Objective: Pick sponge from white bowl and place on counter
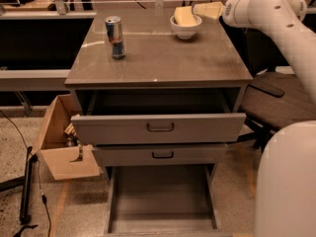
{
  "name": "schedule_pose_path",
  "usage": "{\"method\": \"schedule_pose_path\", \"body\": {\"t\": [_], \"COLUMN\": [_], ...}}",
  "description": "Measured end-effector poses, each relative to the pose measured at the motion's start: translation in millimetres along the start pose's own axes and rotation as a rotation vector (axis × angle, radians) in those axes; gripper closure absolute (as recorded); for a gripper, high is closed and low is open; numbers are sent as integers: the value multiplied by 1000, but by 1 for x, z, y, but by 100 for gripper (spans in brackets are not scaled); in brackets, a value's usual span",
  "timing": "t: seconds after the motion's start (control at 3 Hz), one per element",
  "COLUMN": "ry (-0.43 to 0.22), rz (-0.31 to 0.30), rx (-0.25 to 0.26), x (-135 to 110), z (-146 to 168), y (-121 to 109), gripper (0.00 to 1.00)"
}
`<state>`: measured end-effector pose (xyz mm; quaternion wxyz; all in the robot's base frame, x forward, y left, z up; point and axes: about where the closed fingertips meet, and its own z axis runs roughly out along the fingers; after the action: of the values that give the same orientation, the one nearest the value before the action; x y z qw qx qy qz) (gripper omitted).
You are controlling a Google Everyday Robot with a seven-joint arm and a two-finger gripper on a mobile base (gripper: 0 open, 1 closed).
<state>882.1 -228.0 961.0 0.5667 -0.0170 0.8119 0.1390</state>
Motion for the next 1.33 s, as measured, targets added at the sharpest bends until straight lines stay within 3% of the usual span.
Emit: {"method": "schedule_pose_path", "body": {"t": [0.67, 1.33], "ry": [-63, -88], "rz": [-76, -161], "rx": [-53, -83], "x": [-36, -32], "z": [18, 51], "y": [18, 37], "gripper": [0, 0]}}
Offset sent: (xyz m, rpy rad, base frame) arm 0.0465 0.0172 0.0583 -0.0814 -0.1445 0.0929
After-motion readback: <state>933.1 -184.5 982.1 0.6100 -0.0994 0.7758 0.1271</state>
